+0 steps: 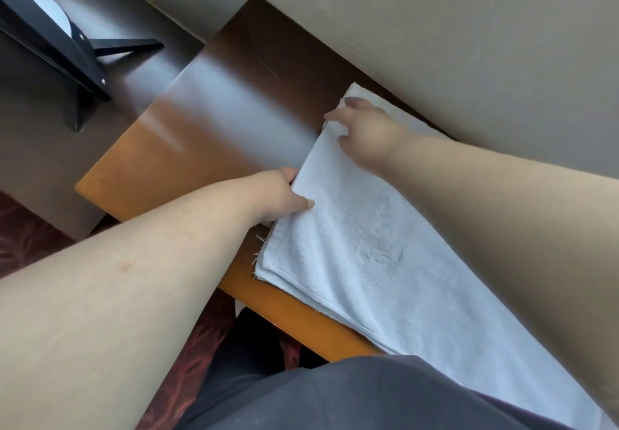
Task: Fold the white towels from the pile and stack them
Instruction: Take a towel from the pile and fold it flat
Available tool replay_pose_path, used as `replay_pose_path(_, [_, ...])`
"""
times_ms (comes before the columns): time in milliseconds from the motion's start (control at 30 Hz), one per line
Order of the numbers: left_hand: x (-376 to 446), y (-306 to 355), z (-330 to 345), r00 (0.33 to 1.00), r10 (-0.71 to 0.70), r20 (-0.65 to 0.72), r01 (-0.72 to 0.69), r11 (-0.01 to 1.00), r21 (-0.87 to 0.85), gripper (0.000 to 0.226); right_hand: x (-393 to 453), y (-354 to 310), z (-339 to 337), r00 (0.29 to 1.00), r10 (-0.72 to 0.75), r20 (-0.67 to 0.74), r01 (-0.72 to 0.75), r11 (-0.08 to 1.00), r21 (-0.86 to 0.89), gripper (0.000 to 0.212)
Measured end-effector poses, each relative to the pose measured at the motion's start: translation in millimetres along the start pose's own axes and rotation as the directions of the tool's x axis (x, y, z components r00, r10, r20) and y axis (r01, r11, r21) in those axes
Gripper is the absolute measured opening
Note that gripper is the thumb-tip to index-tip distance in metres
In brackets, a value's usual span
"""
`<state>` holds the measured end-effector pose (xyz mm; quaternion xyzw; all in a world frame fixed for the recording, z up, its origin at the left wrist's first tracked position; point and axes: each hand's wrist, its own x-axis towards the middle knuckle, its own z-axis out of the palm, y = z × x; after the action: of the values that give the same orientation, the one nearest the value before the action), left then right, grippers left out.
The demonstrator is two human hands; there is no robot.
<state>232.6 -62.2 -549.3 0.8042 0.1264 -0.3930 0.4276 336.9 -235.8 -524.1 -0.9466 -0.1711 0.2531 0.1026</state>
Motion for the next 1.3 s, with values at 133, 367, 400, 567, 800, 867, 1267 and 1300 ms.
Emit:
replay_pose_path(133, [-7,-13,-1,0.999,-0.038,-0.027,0.043,0.972,0.231,0.038,-1,-14,16,0.990,0.021,0.139,0.024,0.950,-0.311,0.066])
replay_pose_path(367, [-16,-24,-7,0.983,-0.022,-0.185,0.066,0.970,0.235,0.040,9,-29,20,0.979,0.173,0.108,-0.151,0.970,-0.189,0.063])
replay_pose_path(400, [-20,-28,-8,0.989,-0.023,-0.146,0.054,0.976,0.212,0.038,2,-33,23,0.985,0.163,0.061,-0.154,0.979,-0.134,0.064])
replay_pose_path(567, [-38,-43,-19,0.997,-0.069,0.045,0.053,0.953,0.299,0.035,-55,-70,61,0.987,-0.154,-0.044,0.147,0.980,-0.132,0.046])
replay_pose_path(800, [-38,-57,-12,0.999,-0.007,-0.044,0.021,0.946,0.324,0.032,-67,-83,89,0.983,-0.096,0.159,0.123,0.978,-0.168,0.067])
replay_pose_path(867, [-40,-61,-13,0.999,0.002,-0.054,0.012,0.966,0.260,0.035,-76,-90,89,0.996,-0.073,0.050,0.076,0.994,-0.074,0.062])
replay_pose_path(1267, [-65,-92,1,0.995,-0.062,-0.073,0.074,0.983,0.170,0.020,-141,-119,132,1.000,0.026,-0.003,-0.026,0.993,-0.114,0.025])
replay_pose_path(1300, [-67,-95,5,0.994,-0.059,-0.088,0.070,0.988,0.137,0.022,-142,-120,134,0.999,0.033,-0.014,-0.034,0.993,-0.112,0.025])
